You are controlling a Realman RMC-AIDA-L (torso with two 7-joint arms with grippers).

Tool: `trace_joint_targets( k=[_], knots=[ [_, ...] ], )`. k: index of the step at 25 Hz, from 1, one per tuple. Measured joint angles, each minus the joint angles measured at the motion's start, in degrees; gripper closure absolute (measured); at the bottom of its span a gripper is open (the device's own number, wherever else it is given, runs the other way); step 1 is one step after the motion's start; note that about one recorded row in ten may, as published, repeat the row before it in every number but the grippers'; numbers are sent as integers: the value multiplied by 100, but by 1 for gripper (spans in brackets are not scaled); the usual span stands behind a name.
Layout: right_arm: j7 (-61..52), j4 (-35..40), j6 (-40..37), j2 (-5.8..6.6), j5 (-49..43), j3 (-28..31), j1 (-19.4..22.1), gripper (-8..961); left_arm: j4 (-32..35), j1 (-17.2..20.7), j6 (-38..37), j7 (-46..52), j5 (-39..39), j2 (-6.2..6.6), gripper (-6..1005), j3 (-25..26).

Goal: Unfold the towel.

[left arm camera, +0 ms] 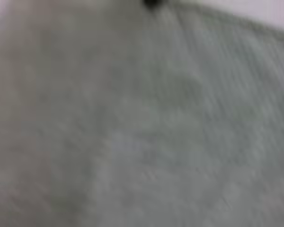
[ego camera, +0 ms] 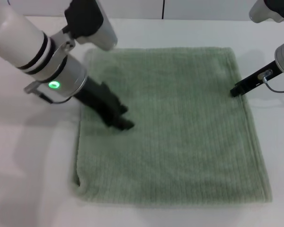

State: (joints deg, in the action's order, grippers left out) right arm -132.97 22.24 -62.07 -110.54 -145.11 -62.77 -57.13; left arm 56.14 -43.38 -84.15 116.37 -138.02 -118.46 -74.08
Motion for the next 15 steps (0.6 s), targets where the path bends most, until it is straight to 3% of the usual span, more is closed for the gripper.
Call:
trace_joint_targets(
  k=[2,5,6,12,15],
  knots=[
    [1,0,19,-2,7,4,7,951,-12,35,213,-23,123,0,541,-7],
    [7,14,70,-3,29,11,21,951,-48,327,1437,-370,933,-10,544,-37],
    [8,31,94,-3,35,16,26,951,-48,327,1437,-370,933,-10,544,-37],
    [9,49,128,-3,57,36,45,951,-576,784,3498,-1558,2999,-10,546,10],
    [9,54,175,-3,66,114,60,951,-881,896,4076,-2188,3976,-8,546,39]
  ],
)
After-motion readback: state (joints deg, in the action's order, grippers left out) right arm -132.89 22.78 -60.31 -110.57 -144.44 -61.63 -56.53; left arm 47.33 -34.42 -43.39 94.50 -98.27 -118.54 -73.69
